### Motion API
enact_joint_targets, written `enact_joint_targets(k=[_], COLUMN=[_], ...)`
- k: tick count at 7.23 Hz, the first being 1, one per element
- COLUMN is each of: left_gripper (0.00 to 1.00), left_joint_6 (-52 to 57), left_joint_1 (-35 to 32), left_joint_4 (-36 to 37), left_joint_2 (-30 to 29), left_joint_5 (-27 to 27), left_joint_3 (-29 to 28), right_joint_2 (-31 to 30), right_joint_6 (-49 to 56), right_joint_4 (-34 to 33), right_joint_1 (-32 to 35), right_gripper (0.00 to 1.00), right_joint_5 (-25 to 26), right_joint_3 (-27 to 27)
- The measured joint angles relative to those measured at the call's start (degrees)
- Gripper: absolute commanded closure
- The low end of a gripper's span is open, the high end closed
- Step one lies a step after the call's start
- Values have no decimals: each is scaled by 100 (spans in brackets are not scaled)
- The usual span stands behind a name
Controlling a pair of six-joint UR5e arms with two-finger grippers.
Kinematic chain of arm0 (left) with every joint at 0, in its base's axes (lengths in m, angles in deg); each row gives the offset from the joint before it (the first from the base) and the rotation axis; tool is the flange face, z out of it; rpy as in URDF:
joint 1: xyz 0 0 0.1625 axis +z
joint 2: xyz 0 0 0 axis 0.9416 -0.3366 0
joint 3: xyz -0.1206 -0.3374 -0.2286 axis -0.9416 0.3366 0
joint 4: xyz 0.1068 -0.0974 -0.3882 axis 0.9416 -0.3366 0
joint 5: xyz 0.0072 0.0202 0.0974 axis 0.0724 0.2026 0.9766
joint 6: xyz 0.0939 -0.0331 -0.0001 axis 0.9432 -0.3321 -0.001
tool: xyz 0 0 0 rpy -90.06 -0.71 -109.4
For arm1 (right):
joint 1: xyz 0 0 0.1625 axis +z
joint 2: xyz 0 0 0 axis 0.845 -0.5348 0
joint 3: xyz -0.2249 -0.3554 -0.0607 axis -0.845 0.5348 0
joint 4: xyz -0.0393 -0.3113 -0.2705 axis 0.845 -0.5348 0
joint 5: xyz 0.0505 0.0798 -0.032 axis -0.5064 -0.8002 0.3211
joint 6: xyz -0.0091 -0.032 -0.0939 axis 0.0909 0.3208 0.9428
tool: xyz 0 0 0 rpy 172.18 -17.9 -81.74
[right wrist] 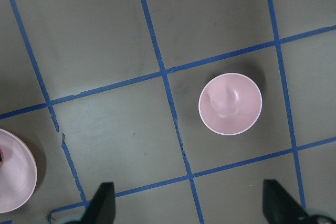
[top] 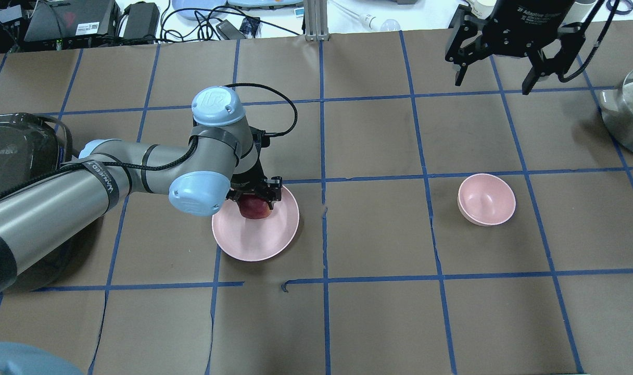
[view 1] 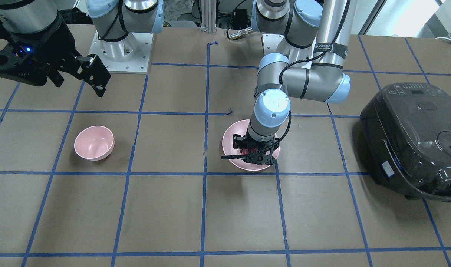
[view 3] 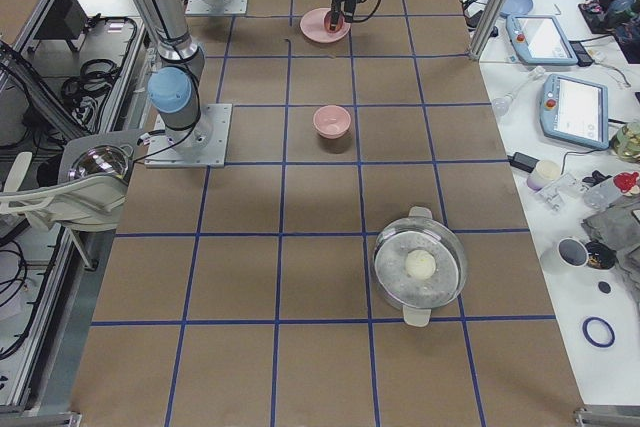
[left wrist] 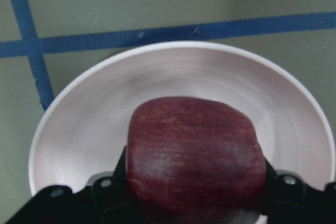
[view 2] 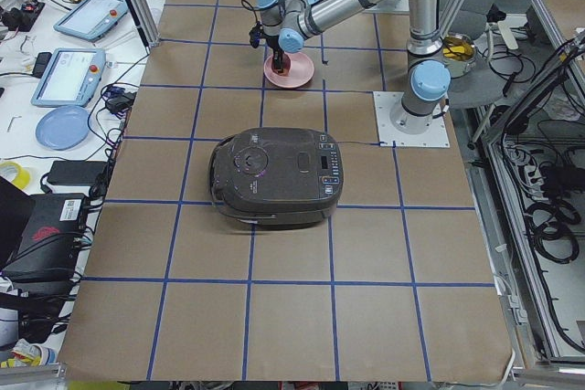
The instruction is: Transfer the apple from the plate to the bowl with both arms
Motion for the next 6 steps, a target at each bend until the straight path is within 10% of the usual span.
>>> enact_joint_targets(k=[6], left_gripper=[100], left_joint_6=[-393], left_joint_1=[-94], left_joint_4=[-1479], left_joint_2=[473], left_joint_5=[-1], left_joint_3=[-1609], right_joint_2=[0], right_joint_6=[0], right_joint_4=[0], right_joint_1=[0], right_gripper=[0], right_joint_5=[-2], right_joint_3=[0])
